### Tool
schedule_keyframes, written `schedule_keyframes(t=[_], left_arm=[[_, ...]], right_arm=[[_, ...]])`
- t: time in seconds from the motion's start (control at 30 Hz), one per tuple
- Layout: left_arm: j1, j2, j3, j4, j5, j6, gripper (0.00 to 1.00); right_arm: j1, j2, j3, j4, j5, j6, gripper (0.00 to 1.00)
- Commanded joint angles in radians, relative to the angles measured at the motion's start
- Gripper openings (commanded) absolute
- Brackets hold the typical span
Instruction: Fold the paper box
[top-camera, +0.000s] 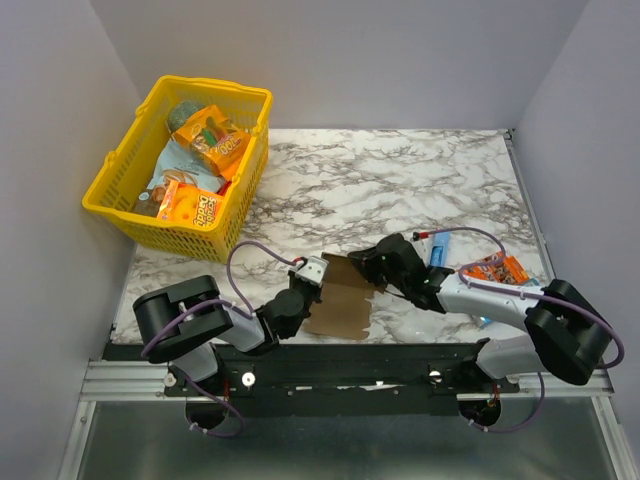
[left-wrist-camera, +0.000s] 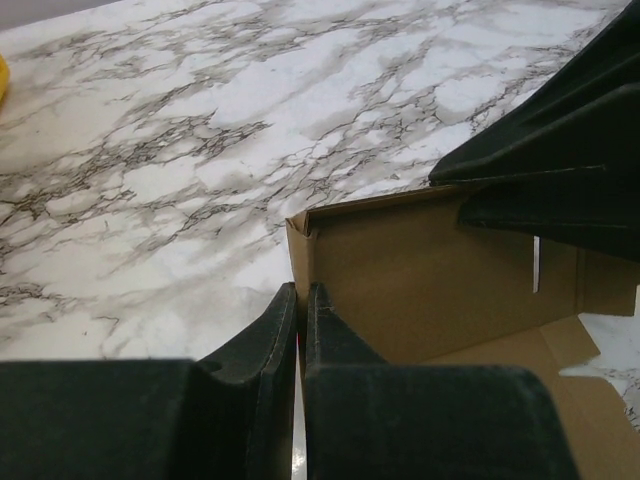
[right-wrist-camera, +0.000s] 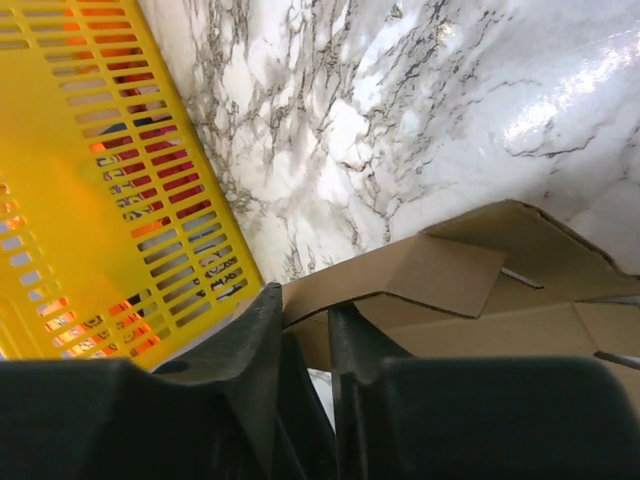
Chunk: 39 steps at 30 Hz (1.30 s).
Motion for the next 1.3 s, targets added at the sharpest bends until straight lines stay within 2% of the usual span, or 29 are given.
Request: schedule_keyframes(t=[0.0, 0.03, 0.13, 0.27, 0.37, 0.6, 0.63, 0.77, 0.87, 0.97, 1.07, 1.27], left_arm=[[-0.011, -0.001, -0.003, 0.051, -0.030, 0.016, 0.17], [-0.011, -0.007, -0.005, 0.041, -0.023, 0.013, 0.30], [-0.011, -0.036, -0.009, 0.005, 0.010, 0.008, 0.48], [-0.011, -0.122, -0.021, -0.058, 0.073, -0.001, 0.69], [-0.010, -0.202, -0.018, -0.165, 0.116, -0.036, 0.77], [0.008, -0.414, -0.028, -0.436, 0.220, -0.154, 0.77], [0.015, -0.435, -0.035, -0.470, 0.256, -0.174, 0.81], [0.071, -0.539, -0.083, -0.516, 0.361, -0.262, 0.85], [0.142, -0.523, -0.114, -0.538, 0.397, -0.290, 0.85], [0.220, -0.468, -0.091, -0.555, 0.463, -0.302, 0.84], [0.242, -0.441, -0.066, -0.538, 0.526, -0.319, 0.83], [0.248, -0.374, -0.037, -0.495, 0.579, -0.314, 0.77]], right_arm=[[-0.007, 0.036, 0.031, 0.002, 0.058, -0.005, 0.18], [-0.007, 0.040, 0.032, 0.009, 0.063, -0.015, 0.13], [-0.007, 0.049, 0.034, 0.040, 0.074, -0.058, 0.01], [-0.007, 0.059, 0.012, 0.103, 0.078, -0.107, 0.00], [-0.007, 0.065, -0.015, 0.185, 0.062, -0.153, 0.00], [-0.007, 0.060, -0.089, 0.353, 0.035, -0.239, 0.00], [-0.006, 0.059, -0.103, 0.405, 0.032, -0.258, 0.00], [-0.006, 0.036, -0.129, 0.439, 0.034, -0.256, 0.00], [-0.007, 0.022, -0.127, 0.434, 0.045, -0.258, 0.00], [-0.007, 0.034, -0.169, 0.575, 0.034, -0.339, 0.01], [-0.007, 0.053, -0.219, 0.705, 0.042, -0.350, 0.00], [-0.006, 0.039, -0.296, 0.752, 0.060, -0.390, 0.00]])
